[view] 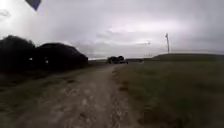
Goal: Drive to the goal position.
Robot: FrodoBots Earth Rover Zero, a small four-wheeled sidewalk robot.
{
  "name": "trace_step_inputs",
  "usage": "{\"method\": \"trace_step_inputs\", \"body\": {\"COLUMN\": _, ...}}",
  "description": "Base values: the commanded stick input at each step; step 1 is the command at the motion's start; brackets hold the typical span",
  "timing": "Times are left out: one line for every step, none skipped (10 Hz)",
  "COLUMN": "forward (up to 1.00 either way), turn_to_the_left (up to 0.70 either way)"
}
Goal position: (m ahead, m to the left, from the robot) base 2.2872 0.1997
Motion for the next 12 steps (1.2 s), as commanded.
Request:
{"method": "trace_step_inputs", "body": {"forward": 0.50, "turn_to_the_left": 0.00}}
{"method": "trace_step_inputs", "body": {"forward": 0.50, "turn_to_the_left": 0.00}}
{"method": "trace_step_inputs", "body": {"forward": 0.50, "turn_to_the_left": 0.00}}
{"method": "trace_step_inputs", "body": {"forward": 0.50, "turn_to_the_left": 0.00}}
{"method": "trace_step_inputs", "body": {"forward": 0.50, "turn_to_the_left": 0.03}}
{"method": "trace_step_inputs", "body": {"forward": 0.50, "turn_to_the_left": 0.09}}
{"method": "trace_step_inputs", "body": {"forward": 0.50, "turn_to_the_left": 0.15}}
{"method": "trace_step_inputs", "body": {"forward": 0.50, "turn_to_the_left": 0.21}}
{"method": "trace_step_inputs", "body": {"forward": 0.50, "turn_to_the_left": 0.27}}
{"method": "trace_step_inputs", "body": {"forward": 0.50, "turn_to_the_left": 0.33}}
{"method": "trace_step_inputs", "body": {"forward": 0.50, "turn_to_the_left": 0.39}}
{"method": "trace_step_inputs", "body": {"forward": 0.50, "turn_to_the_left": 0.45}}
